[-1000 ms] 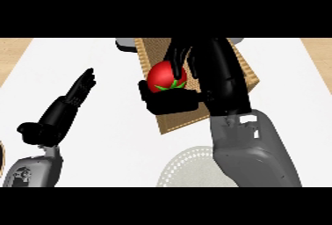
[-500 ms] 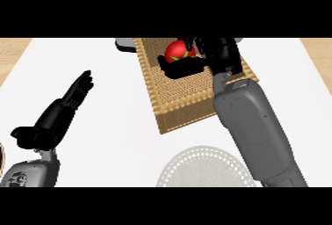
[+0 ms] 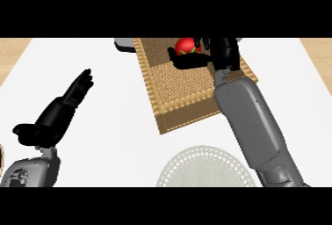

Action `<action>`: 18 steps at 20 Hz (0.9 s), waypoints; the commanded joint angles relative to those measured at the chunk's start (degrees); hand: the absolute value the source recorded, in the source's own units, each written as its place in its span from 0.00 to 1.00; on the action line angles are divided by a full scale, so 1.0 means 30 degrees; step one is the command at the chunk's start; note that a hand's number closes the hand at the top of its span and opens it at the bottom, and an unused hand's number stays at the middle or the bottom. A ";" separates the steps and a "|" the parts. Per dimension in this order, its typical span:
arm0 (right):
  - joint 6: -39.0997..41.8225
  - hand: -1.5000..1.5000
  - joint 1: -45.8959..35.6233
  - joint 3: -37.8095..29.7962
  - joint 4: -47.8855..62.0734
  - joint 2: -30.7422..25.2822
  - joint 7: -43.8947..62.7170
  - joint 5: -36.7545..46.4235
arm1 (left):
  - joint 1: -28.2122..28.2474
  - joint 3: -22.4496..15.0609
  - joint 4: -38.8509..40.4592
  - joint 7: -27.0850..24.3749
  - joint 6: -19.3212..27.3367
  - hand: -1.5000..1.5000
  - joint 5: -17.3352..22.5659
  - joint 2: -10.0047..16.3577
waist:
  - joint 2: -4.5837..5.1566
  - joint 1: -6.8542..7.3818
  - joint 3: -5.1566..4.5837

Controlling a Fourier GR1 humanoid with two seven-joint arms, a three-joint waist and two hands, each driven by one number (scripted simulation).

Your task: Pick the tomato from the placemat and place it in the basket

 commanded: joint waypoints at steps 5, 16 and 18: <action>-0.0610 0.00 -0.2269 -0.1782 0.3562 -0.0266 -0.2333 -0.1088 | -0.0173 -0.0409 0.0625 -0.0551 0.0327 0.50 -0.0625 -0.0414 | -0.0028 -0.0064 -0.0003; 0.1115 0.00 -0.3612 -0.4443 0.4397 -0.1194 -0.4357 -0.4724 | -0.0356 0.0425 0.0202 0.0173 -0.0124 0.50 0.0181 0.0128 | -0.0039 -0.0066 0.0002; 0.1323 0.00 -0.3337 -0.5488 0.4076 -0.1576 -0.3989 -0.5820 | 0.0019 0.0303 -0.0183 0.0002 -0.0491 0.50 0.0326 0.0255 | -0.0050 -0.0069 0.0007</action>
